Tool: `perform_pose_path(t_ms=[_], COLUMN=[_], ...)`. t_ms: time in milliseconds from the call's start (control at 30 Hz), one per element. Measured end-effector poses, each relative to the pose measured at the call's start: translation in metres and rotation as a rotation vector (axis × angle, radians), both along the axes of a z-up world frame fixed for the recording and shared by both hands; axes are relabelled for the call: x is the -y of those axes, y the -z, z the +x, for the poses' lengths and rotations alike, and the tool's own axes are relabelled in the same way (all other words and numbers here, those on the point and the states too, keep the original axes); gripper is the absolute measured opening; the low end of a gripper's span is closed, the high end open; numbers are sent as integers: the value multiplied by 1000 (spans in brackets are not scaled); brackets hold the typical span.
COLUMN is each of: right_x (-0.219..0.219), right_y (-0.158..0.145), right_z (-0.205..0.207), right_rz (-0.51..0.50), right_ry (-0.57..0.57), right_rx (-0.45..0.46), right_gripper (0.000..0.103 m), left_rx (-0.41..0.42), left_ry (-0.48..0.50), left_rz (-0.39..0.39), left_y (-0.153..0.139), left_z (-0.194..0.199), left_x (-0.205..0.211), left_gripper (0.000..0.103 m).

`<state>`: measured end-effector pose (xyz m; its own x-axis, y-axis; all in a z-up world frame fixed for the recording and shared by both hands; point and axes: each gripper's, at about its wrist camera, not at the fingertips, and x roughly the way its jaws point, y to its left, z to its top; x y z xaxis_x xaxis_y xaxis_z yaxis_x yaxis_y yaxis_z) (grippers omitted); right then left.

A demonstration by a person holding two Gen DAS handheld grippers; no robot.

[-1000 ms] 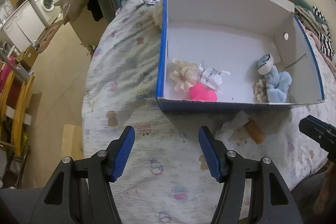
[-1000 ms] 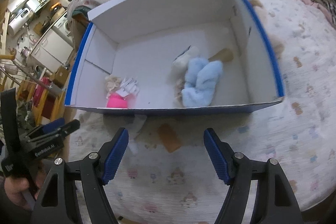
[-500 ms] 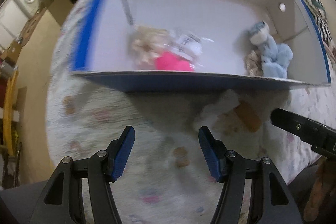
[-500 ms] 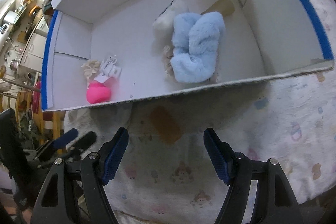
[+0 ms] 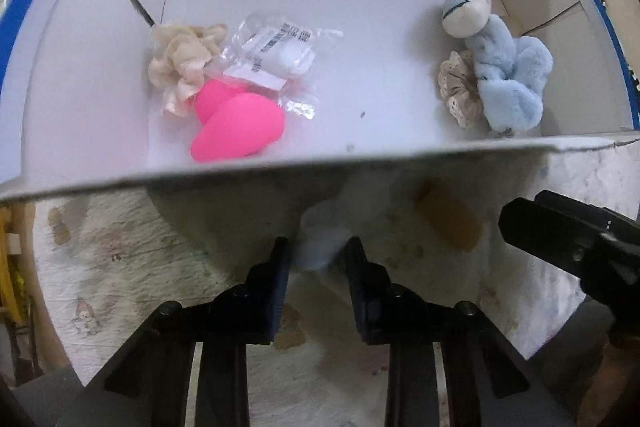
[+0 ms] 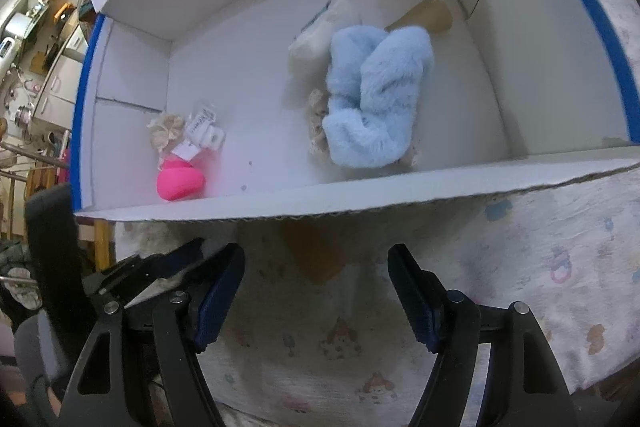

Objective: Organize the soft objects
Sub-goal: 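Grasp the white sock with the left tool while the right tool grasps the orange foam piece, then carry the white sock and orange foam piece over the box with both tools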

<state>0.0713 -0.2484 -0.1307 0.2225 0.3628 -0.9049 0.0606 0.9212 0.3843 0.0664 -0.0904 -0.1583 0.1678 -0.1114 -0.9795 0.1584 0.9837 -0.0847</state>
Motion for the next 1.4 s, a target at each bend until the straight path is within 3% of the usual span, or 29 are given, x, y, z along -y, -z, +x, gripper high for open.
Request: perform_pose_path(t_ms=[233,500,533,600,667,800,833,1033,1400], right_x=[-17,-53,-56,-62,-64,-67,-66,-71,-70], right_y=[19,32,33,35,37,34,31,7,-9], right_z=[5,4,4,3,3,0,-1,-7,-31], right_rz=[-70,-204,-209,-212,-191,-200,-192,-152,-101], right_ry=[-41,-179,-194,-224,-237,-252,-252,-274,-306], right_rx=[-19,10,14,20,16,37,46,125,165], right_gripper=[78,77,73,50,42,10,8,8,8], left_rx=[45,40,42,49,51,56,59,85,186], left_ry=[-66,-130,-135,-145,-147,-150,-150,-170,-190], left_rz=[64,63,62,60,58,53,54,51,101], left_y=[-11,-12,-13,-15,-18,-20,-24,-37,-66], left_z=[-4,-4,-4,-3,-2,-3,-3,-13,-53], left_x=[-29,-58,-61,-65,-71,-64,-65,-59,-68], left_gripper=[25,25,25,25,25,25,25,25,25])
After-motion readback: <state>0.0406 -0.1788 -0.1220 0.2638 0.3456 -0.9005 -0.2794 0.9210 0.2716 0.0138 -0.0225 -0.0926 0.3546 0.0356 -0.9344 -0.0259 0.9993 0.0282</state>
